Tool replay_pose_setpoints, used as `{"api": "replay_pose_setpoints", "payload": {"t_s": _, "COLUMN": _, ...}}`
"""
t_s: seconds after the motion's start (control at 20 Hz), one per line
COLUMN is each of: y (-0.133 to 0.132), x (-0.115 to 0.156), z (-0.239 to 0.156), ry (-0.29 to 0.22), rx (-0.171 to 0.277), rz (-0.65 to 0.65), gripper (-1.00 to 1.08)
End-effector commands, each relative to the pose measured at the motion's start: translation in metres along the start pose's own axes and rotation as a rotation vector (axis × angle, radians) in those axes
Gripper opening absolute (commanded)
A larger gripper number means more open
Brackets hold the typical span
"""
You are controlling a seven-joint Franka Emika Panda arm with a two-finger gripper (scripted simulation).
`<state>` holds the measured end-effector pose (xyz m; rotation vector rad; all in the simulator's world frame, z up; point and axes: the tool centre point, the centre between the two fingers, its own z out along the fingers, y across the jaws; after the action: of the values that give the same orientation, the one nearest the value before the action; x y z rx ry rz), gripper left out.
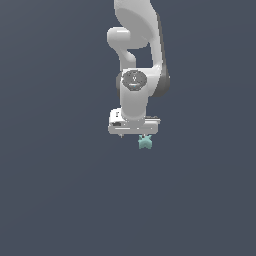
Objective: Pick up the object and move it to a goal position.
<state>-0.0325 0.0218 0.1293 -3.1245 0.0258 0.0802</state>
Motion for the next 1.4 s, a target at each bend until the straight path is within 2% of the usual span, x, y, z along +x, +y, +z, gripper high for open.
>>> {"api": "replay_pose_setpoints", "payload": {"t_s": 0.0, "y": -0.013, "x": -0.004, "z": 0.008, "ry": 0.009, "rx": -0.005, "rz": 0.002, "gripper": 1.00}}
{"api": "replay_pose_setpoints", "payload": {"t_s": 0.3, "y": -0.047, "x": -0.017, "z": 0.029, "ry": 0.036, "rx": -0.013, "rz": 0.008, "gripper": 1.00}}
{"api": "replay_pose_setpoints", "payload": {"t_s": 0.55, "y": -0.062, "x": -0.024, "z": 0.038, "ry": 0.048, "rx": -0.015, "rz": 0.010, "gripper": 1.00}}
{"api": "replay_pose_setpoints", "payload": {"t_s": 0.95, "y": -0.065, "x": -0.026, "z": 0.043, "ry": 0.050, "rx": -0.015, "rz": 0.009, "gripper": 1.00}}
{"api": "replay_pose_setpoints", "payload": {"t_s": 1.35, "y": -0.065, "x": -0.026, "z": 0.077, "ry": 0.051, "rx": -0.015, "rz": 0.010, "gripper": 1.00}}
